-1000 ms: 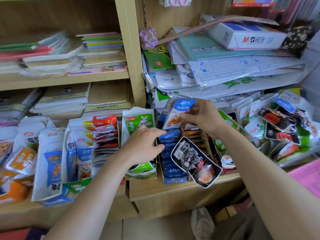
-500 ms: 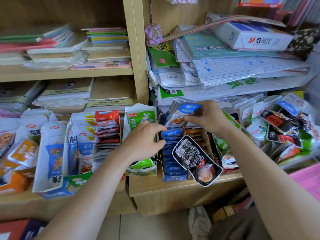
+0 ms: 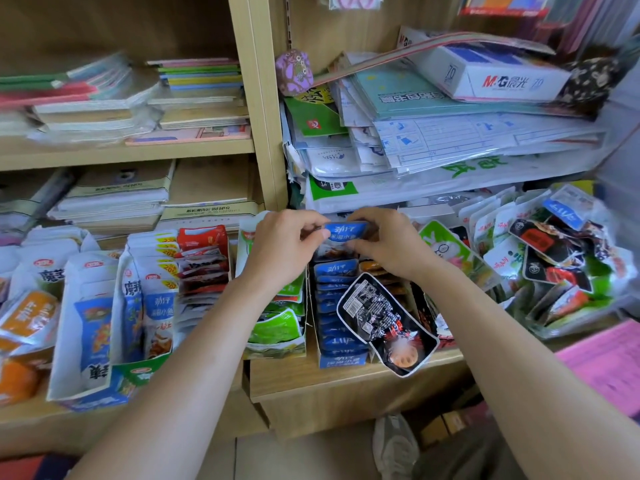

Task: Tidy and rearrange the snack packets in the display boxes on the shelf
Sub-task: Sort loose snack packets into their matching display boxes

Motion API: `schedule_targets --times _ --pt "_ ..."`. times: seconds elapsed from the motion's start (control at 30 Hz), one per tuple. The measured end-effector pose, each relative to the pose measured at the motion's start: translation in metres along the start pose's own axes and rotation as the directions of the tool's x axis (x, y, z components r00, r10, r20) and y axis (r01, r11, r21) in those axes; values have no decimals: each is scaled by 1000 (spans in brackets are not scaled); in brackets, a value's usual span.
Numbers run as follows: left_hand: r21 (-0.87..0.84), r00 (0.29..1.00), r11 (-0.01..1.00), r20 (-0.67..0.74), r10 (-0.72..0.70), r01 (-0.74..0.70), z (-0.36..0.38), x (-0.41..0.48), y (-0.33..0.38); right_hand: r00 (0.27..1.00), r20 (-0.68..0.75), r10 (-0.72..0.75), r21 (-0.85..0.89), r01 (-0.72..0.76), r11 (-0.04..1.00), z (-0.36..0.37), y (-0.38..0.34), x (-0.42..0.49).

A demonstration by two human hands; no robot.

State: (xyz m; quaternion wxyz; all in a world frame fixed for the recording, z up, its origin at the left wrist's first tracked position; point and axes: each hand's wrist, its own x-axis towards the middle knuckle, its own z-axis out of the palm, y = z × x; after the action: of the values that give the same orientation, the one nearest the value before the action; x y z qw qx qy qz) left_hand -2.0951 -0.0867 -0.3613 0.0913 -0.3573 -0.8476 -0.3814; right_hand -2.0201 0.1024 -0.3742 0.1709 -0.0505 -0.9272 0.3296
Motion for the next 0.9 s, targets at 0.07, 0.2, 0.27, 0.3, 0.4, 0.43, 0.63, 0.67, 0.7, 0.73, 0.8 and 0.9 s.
schedule_targets --times 0.07,0.2,0.27,0.3,0.4,0.43,0.63,0.67,0.7,0.73,0.8,0.9 --pt "58 999 998 30 27 -29 -1 7 3 998 -68 -13 77 18 997 -4 0 -1" --pt "144 995 990 100 -11 -4 -1 24 4 990 -133 -46 11 48 999 -6 0 -2" --pt "181 993 983 114 -33 12 -1 28 3 987 -151 -50 -47 43 998 -4 -2 -1" --pt "196 992 980 116 -41 18 0 29 2 985 -160 -60 -74 48 996 -3 -4 0" --pt "250 985 968 153 -77 37 3 29 -5 990 -119 -75 -156 56 986 4 -10 4" --pt "288 979 957 184 -87 31 4 29 -6 995 -79 -64 -199 48 979 8 -11 5" --pt "360 963 932 263 -60 -40 5 24 -13 999 -41 19 -153 -25 988 4 -6 3" --pt "325 962 945 265 -62 -29 4 24 -15 998 -50 32 -113 -37 993 1 -4 1" --pt "299 961 954 270 -62 -23 4 23 -16 998 -63 30 -75 -34 997 -3 -4 -1" --pt "287 961 958 271 -59 -22 4 22 -18 996 -84 10 -48 -14 999 -7 -5 -3" --pt "294 968 955 249 -41 -35 6 19 -17 993 -110 -52 -34 49 998 -13 -7 -9" --pt "284 984 956 176 17 -67 8 17 -12 992 -2 -127 -92 126 988 -19 -6 -23"
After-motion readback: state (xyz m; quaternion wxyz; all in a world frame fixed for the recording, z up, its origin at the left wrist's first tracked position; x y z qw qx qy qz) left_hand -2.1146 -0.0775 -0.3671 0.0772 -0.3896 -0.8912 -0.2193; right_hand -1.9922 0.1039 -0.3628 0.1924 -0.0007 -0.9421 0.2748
